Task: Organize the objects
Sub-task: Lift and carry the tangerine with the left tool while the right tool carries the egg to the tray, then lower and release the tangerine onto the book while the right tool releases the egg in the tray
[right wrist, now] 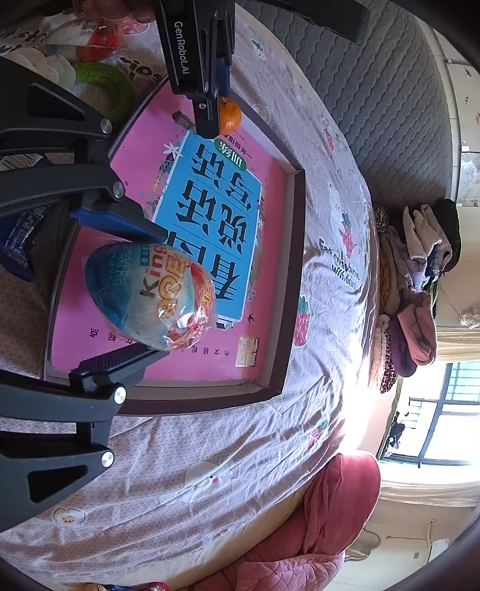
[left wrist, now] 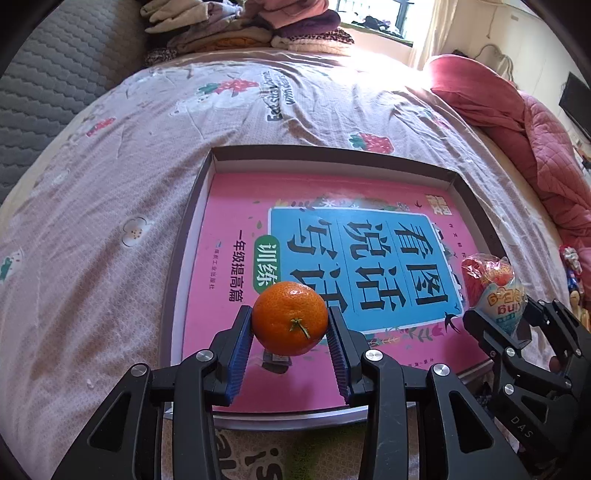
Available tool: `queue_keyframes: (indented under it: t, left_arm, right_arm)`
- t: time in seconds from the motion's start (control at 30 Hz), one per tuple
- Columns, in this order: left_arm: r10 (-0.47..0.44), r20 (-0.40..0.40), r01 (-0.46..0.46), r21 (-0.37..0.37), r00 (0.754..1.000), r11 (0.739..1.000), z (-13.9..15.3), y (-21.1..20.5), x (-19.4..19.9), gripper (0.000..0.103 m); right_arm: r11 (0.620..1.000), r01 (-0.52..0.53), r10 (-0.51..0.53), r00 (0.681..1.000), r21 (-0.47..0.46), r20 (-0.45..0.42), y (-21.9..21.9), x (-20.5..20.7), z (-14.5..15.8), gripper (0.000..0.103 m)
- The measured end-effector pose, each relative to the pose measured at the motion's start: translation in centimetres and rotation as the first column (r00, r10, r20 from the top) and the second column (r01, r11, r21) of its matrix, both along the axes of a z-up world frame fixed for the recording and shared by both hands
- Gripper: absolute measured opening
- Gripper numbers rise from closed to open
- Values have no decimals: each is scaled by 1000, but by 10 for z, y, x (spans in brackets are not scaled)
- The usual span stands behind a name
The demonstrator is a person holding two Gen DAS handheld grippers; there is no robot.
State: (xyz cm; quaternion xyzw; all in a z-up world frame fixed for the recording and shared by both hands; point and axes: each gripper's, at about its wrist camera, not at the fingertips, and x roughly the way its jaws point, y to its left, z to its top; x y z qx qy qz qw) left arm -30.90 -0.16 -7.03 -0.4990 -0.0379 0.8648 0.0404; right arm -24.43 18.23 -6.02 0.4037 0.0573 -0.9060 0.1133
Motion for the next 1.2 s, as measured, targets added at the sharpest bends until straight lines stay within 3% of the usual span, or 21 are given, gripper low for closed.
queue_keyframes:
  t: [0.57,0.67,0.87,1.2]
  left_arm:
    - [-6,73,8,-19,997,1000,-12,3,-3,41]
    - [-1,58,3,-33,998,999,-9,2,-1,42]
    - [-10,25,10,-8,1000,1000,1,2,3,56]
    - [-2,-38,3,10,999,1000,20,3,21,61]
  right_arm:
    - [1000,-4,5,998,-14,66,-1,-4,-8,55]
    - [1000,-1,2,998,-19,67,0,-4,-8,55]
    - [999,2,-1,999,-32,49,3,-4,-3,58]
    - [1000,25,-26,1000,-11,-16,3,1,12,59]
